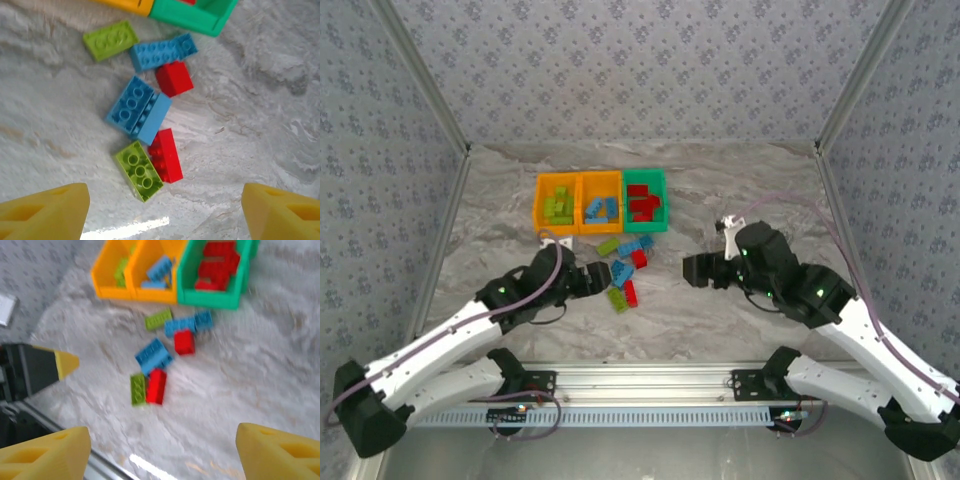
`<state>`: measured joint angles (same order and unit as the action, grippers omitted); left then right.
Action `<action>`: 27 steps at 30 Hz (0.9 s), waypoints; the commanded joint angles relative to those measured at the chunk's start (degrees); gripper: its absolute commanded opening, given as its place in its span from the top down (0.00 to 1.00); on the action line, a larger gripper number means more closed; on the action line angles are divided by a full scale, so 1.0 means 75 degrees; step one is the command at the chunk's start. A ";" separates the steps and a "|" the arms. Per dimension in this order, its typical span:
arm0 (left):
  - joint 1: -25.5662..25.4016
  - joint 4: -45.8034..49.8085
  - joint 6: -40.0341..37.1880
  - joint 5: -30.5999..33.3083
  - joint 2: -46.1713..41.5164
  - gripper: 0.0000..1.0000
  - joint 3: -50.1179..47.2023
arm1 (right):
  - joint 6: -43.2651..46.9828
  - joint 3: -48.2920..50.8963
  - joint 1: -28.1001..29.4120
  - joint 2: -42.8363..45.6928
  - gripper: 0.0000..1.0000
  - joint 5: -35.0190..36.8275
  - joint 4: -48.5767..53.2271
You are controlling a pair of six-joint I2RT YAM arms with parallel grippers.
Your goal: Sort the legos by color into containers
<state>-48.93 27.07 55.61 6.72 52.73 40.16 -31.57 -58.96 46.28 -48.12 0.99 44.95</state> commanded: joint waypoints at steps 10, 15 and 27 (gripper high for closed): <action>-0.0953 -0.0336 0.2698 0.0376 0.3566 0.32 0.0551 | -0.0773 -0.0059 0.0361 -0.0271 0.07 0.0588 0.0807; -0.0911 -0.0640 0.2608 0.0478 0.4133 0.32 0.0583 | -0.0773 -0.0058 0.0389 -0.0352 0.07 0.0607 0.0862; -0.0768 -0.0737 0.2256 0.0311 0.4781 0.47 0.0614 | -0.0848 -0.0055 0.0392 -0.0352 0.06 0.0657 0.0910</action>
<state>-55.07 20.51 73.36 9.41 87.55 44.21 -36.71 -57.80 48.90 -51.05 4.75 50.61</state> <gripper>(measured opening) 0.545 0.936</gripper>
